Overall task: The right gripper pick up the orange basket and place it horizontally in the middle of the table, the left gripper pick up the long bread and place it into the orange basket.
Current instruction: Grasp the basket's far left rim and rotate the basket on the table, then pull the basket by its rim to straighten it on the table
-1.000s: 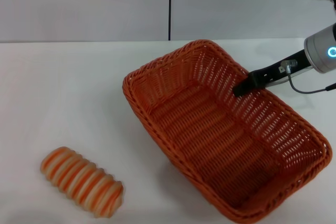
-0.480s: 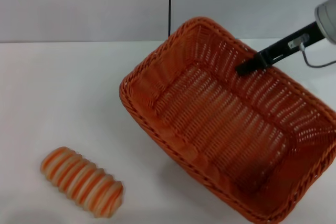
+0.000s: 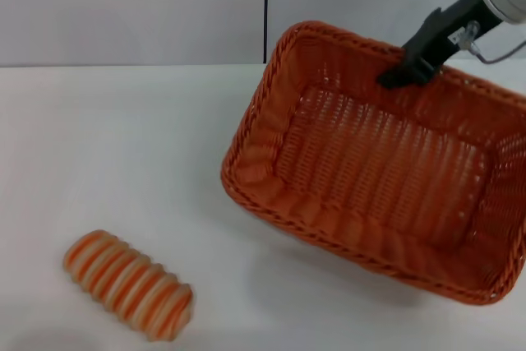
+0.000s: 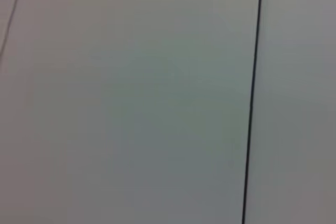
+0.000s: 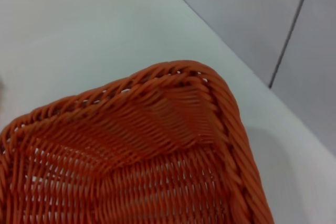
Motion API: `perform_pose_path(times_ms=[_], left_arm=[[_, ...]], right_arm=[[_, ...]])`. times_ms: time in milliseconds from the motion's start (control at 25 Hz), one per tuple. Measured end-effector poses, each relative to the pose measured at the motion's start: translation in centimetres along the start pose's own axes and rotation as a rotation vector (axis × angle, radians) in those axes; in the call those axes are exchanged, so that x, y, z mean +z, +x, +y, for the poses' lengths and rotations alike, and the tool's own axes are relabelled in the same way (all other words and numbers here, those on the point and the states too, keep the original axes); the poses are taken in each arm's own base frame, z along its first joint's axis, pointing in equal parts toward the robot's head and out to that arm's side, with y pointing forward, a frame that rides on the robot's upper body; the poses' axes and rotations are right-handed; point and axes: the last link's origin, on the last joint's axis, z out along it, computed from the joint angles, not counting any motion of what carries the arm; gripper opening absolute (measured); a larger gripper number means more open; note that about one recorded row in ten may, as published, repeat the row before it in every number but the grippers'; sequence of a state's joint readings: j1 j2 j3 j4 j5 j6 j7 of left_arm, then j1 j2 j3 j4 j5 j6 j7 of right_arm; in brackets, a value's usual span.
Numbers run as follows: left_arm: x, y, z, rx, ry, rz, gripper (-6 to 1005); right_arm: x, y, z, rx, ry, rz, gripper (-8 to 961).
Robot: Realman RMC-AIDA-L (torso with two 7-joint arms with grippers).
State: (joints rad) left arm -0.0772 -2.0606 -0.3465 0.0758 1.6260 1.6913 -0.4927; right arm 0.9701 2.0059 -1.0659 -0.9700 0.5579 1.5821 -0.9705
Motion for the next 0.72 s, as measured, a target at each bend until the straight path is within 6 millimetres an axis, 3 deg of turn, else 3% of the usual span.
perform_pose_path(times_ms=[440, 720], left_arm=[[-3.6, 0.4, -0.9, 0.002, 0.063, -0.013, 709], [-4.1, 0.7, -0.9, 0.008, 0.061, -0.001, 710]], right_arm=[[3.2, -3.6, 2.0, -0.369, 0.019, -0.044, 122], [4.7, -4.5, 3.0, -0.499, 0.031, -0.047, 123]])
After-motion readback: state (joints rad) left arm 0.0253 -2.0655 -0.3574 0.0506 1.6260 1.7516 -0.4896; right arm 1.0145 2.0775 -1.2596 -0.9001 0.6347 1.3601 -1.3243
